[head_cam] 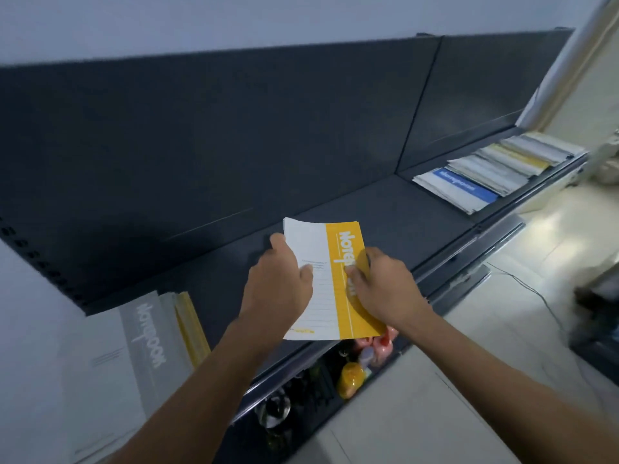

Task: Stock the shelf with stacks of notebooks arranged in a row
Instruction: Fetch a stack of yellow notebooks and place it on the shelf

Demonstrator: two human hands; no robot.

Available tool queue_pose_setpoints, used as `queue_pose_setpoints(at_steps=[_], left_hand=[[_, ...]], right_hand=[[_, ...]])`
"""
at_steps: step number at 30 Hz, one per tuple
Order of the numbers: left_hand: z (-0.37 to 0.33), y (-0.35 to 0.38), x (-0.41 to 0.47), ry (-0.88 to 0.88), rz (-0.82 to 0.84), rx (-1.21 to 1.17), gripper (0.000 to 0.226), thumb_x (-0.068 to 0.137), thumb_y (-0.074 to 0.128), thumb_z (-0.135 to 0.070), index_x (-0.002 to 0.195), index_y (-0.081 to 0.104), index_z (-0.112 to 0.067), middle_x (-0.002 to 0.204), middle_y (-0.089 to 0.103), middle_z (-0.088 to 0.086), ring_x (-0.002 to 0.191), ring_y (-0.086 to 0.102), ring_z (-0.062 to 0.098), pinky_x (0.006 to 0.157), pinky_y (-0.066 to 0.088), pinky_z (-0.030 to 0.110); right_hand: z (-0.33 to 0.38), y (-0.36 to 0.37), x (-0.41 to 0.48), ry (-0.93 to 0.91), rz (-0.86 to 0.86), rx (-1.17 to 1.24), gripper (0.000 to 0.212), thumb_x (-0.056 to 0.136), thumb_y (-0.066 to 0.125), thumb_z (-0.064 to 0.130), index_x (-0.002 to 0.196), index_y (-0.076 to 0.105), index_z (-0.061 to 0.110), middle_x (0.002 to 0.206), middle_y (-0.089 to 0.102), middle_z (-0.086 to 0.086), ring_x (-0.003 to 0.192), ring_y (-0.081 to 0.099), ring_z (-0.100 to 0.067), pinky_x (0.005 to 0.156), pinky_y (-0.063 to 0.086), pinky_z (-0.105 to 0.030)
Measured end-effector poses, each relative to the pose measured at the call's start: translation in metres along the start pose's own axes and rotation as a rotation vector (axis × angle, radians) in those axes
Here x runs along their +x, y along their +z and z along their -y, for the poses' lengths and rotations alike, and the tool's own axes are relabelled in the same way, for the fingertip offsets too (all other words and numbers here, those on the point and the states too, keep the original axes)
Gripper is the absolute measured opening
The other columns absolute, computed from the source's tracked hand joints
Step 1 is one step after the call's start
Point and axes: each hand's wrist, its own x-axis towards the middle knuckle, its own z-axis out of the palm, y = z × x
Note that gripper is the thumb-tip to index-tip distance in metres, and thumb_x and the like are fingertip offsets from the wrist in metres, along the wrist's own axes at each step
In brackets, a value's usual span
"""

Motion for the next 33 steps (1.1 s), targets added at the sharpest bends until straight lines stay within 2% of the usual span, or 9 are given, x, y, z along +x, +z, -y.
queue_pose_setpoints(at_steps=[3, 8, 13, 19, 24, 28, 33], left_hand=[[-0.048, 0.030, 0.017, 0.008, 0.029, 0.017, 0.029, 0.097, 0.056, -0.030, 0.110, 0.032, -0.019, 0.102, 0.058, 0.002, 0.078, 0.050, 0.017, 0.064, 0.034, 0.030], [-0.131, 0.094, 0.040, 0.027, 0.110, 0.039, 0.033, 0.098, 0.054, -0.034, 0.116, 0.031, -0.020, 0.106, 0.058, 0.004, 0.089, 0.058, 0.024, 0.070, 0.044, 0.035], [-0.203, 0.151, 0.061, 0.050, 0.151, 0.042, 0.036, 0.097, 0.057, -0.036, 0.119, 0.032, -0.021, 0.105, 0.055, 0.000, 0.087, 0.055, 0.020, 0.066, 0.042, 0.032], [-0.264, 0.195, 0.092, 0.095, 0.187, 0.046, 0.035, 0.096, 0.058, -0.036, 0.114, 0.032, -0.022, 0.100, 0.053, -0.004, 0.083, 0.055, 0.018, 0.065, 0.044, 0.032], [-0.307, 0.227, 0.127, 0.148, 0.222, 0.042, 0.036, 0.096, 0.058, -0.038, 0.117, 0.032, -0.024, 0.101, 0.053, -0.006, 0.083, 0.056, 0.015, 0.060, 0.045, 0.027], [-0.343, 0.258, 0.160, 0.165, 0.272, 0.025, 0.049, 0.096, 0.059, -0.040, 0.131, 0.030, -0.022, 0.110, 0.055, -0.002, 0.093, 0.060, 0.019, 0.074, 0.055, 0.036], [-0.388, 0.300, 0.209, 0.218, 0.290, 0.004, 0.056, 0.096, 0.058, -0.038, 0.139, 0.029, -0.016, 0.113, 0.057, 0.005, 0.096, 0.057, 0.022, 0.078, 0.051, 0.037]], right_hand=[[-0.048, -0.025, 0.014, 0.030, -0.027, 0.026, 0.027, 0.102, 0.053, 0.035, 0.098, 0.050, 0.008, 0.103, 0.066, -0.016, 0.095, 0.063, -0.039, 0.069, 0.041, -0.037], [-0.138, -0.069, 0.037, 0.083, -0.048, 0.049, 0.024, 0.102, 0.052, 0.034, 0.095, 0.047, 0.012, 0.104, 0.064, -0.013, 0.097, 0.062, -0.036, 0.069, 0.036, -0.035], [-0.217, -0.107, 0.055, 0.143, -0.077, 0.079, 0.025, 0.101, 0.053, 0.034, 0.099, 0.052, 0.009, 0.102, 0.064, -0.013, 0.094, 0.062, -0.036, 0.072, 0.046, -0.039], [-0.278, -0.146, 0.080, 0.192, -0.104, 0.089, 0.023, 0.101, 0.052, 0.037, 0.101, 0.052, 0.013, 0.101, 0.064, -0.009, 0.093, 0.062, -0.032, 0.076, 0.048, -0.040], [-0.317, -0.173, 0.104, 0.242, -0.123, 0.090, 0.024, 0.103, 0.050, 0.035, 0.102, 0.053, 0.011, 0.099, 0.066, -0.008, 0.085, 0.059, -0.025, 0.072, 0.045, -0.036], [-0.351, -0.195, 0.132, 0.303, -0.127, 0.061, 0.027, 0.103, 0.050, 0.034, 0.107, 0.054, 0.008, 0.107, 0.067, -0.012, 0.098, 0.062, -0.032, 0.075, 0.044, -0.037], [-0.391, -0.225, 0.176, 0.380, -0.135, 0.023, 0.029, 0.103, 0.048, 0.034, 0.112, 0.056, 0.008, 0.112, 0.066, -0.011, 0.100, 0.062, -0.031, 0.077, 0.044, -0.036]])
